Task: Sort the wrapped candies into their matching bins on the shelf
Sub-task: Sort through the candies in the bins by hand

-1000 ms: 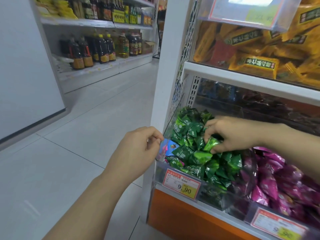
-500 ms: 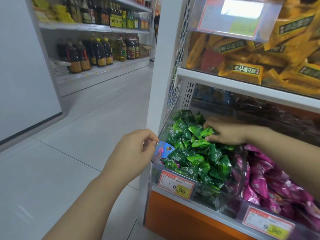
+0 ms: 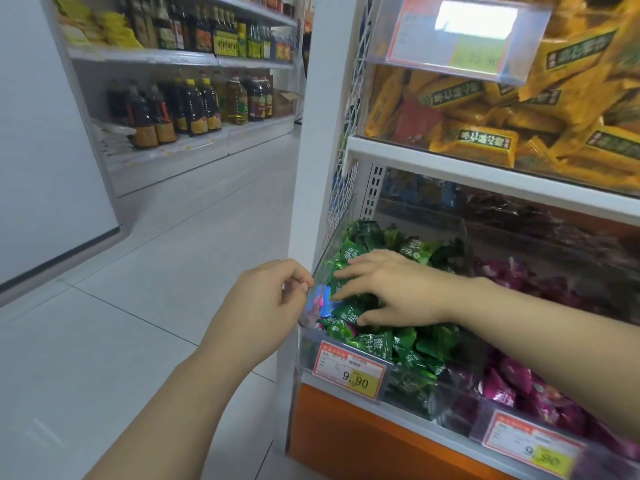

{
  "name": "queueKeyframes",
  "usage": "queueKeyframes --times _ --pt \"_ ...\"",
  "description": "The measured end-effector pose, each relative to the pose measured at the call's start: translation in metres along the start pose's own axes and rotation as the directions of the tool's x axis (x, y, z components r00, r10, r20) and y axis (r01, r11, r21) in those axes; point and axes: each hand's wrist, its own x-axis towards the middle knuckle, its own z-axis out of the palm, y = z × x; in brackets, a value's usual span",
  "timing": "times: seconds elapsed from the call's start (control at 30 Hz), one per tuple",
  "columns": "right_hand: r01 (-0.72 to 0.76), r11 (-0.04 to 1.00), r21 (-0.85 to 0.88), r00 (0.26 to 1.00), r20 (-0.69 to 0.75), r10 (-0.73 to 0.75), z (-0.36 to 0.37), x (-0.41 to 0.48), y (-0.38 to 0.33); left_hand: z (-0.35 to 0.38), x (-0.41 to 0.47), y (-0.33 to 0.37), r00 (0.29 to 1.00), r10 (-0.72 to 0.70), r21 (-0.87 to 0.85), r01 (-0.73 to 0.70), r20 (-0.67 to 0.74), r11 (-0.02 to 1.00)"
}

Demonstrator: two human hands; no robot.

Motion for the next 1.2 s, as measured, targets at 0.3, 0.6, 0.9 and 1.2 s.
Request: queueKeyframes --times 0.3,0.6,0.9,1.2 --pt "-0.014 0.987 -0.161 0.990 0.136 0.036 0.002 0.017 0.017 0.001 0.001 -0.007 1.000 0.002 -0.005 -0.002 0.001 1.000" --pt "-0.074 0.986 -0.151 0.974 0.202 0.104 0.014 0.016 0.028 -0.001 0.000 -0.006 1.000 0.003 -0.029 -0.002 0.019 1.000" --pt "-0.119 0.946 0.301 0.993 0.033 0.114 0.014 0.036 -0.001 0.000 0.002 -0.005 1.000 0.004 -0.014 -0.003 0.016 1.000" --pt "-0.243 0.958 0.153 0.968 0.098 0.230 0.028 0.050 -0.002 -0.002 0.000 -0.005 0.999 0.024 -0.018 -0.024 0.030 1.000"
